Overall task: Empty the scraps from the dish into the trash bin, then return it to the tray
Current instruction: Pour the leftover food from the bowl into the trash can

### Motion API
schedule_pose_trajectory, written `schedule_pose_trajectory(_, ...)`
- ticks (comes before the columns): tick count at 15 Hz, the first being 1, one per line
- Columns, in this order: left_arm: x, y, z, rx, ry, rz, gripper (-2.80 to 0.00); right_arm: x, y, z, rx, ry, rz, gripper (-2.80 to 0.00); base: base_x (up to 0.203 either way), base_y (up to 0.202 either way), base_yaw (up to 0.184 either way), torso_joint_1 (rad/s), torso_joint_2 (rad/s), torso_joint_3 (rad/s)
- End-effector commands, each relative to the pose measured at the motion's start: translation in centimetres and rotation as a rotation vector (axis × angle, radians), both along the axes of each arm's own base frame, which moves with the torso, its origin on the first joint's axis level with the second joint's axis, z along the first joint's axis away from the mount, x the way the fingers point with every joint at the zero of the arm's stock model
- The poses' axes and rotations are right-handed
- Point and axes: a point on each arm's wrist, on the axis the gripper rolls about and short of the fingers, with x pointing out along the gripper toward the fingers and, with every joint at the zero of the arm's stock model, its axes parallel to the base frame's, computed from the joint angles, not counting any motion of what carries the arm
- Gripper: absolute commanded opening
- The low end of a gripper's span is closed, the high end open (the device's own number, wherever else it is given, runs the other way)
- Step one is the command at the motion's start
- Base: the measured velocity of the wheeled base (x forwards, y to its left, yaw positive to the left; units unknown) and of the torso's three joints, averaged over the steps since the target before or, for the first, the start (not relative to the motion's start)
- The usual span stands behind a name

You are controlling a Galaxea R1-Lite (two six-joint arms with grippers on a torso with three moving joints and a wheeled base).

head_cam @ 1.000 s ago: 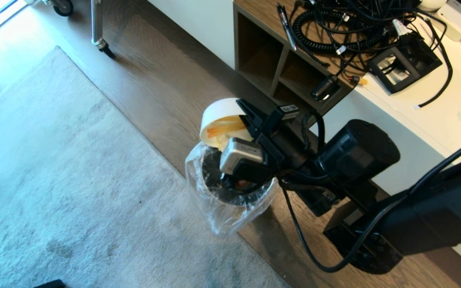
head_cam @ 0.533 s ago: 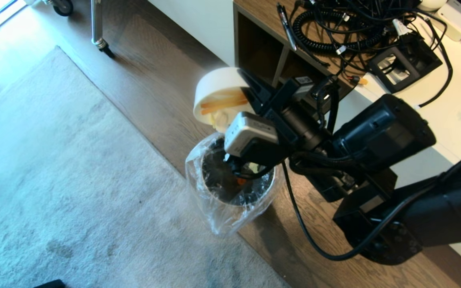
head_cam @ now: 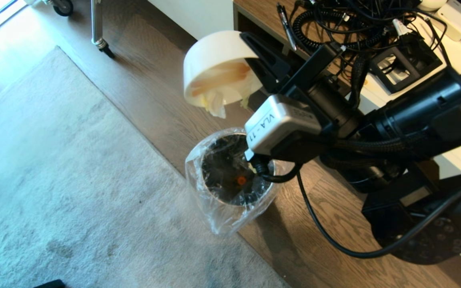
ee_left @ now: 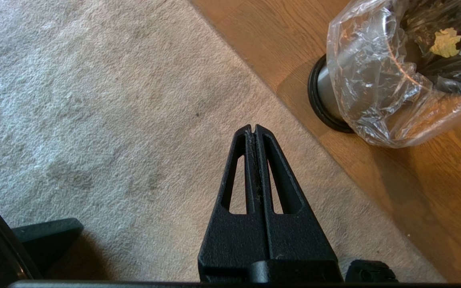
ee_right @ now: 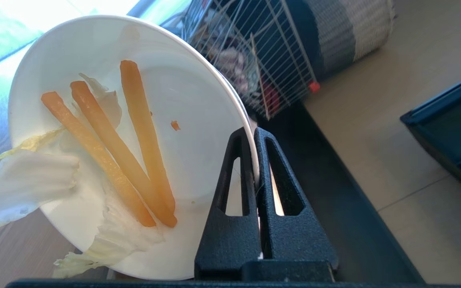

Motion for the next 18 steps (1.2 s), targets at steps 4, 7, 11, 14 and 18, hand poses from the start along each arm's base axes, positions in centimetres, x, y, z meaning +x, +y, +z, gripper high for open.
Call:
schedule_pose_trajectory(4,0.0,0.0,0.0,-0.001,-0.001,0.001,-2.80,-0.7,-0.4,1.0,0.008,-0.099,0.061,-2.80,0.000,0.000,0.000,0.000,0.00,0.000)
schedule_pose_trajectory(7,0.0,0.0,0.0,-0.001,-0.001,0.001,-2.80,-0.8,-0.6,2.9,0.055,-0.161,0.074,-2.80,0.000,0.000,0.000,0.000,0.00,0.000)
schedule_pose_trajectory(11,0.0,0.0,0.0,-0.001,-0.001,0.001,-2.80,-0.9,-0.5,4.2,0.086,-0.203,0.091,-2.80,0.000,0.000,0.000,0.000,0.00,0.000)
schedule_pose_trajectory(14,0.0,0.0,0.0,-0.001,-0.001,0.001,-2.80,-1.7,0.2,4.3,0.093,-0.204,0.125,-2.80,0.000,0.000,0.000,0.000,0.00,0.000)
schedule_pose_trajectory(18,0.0,0.0,0.0,-0.001,-0.001,0.001,-2.80,-2.4,0.2,4.8,0.109,-0.215,0.142,-2.80,0.000,0.000,0.000,0.000,0.00,0.000)
